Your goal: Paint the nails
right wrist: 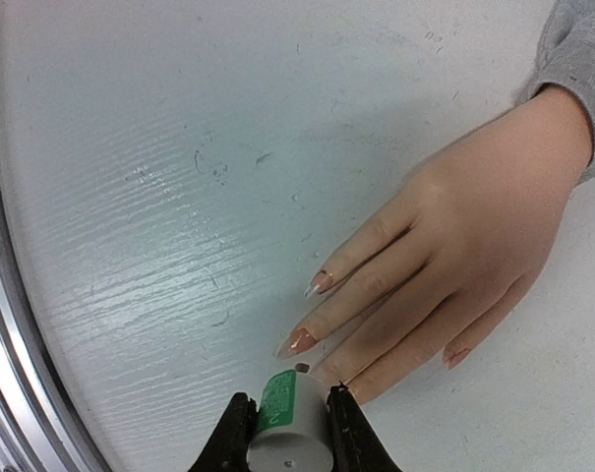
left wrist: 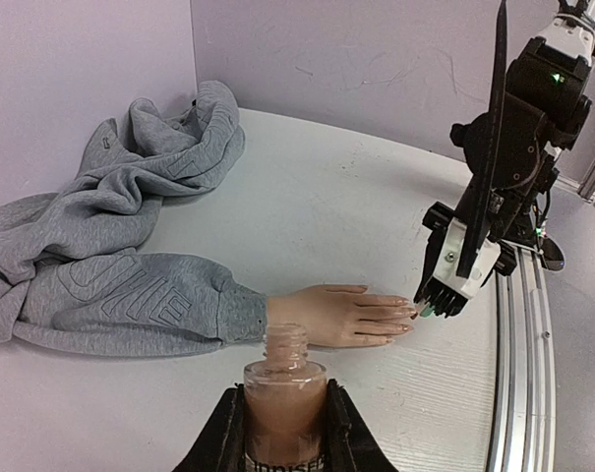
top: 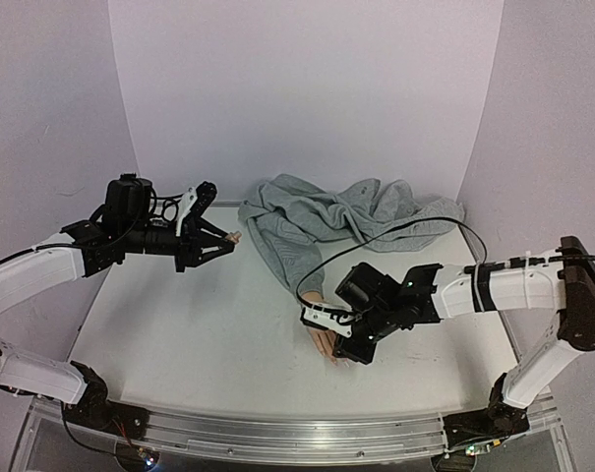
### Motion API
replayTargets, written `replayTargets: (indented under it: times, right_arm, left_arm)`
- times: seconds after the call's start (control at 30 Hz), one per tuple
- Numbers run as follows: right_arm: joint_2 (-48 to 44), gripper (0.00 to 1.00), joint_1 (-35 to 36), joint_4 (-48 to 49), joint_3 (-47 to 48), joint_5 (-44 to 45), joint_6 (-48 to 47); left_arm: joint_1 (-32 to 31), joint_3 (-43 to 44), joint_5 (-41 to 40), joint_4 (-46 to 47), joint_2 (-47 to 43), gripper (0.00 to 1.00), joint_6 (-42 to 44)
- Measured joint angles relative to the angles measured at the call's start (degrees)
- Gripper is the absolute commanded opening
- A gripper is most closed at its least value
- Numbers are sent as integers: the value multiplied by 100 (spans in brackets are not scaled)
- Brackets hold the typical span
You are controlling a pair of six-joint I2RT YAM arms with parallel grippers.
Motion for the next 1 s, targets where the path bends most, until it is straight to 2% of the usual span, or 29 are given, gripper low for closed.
replayTargets:
  times: [0.47,1.0]
  right_arm:
    - [-103,0,0,175,-2,11,-26]
    - [208,0,0,251,-2,-11,-37]
  left_arm:
    - [0,0,2,-2,0,0,0]
    - [0,0,2,0,0,0,0]
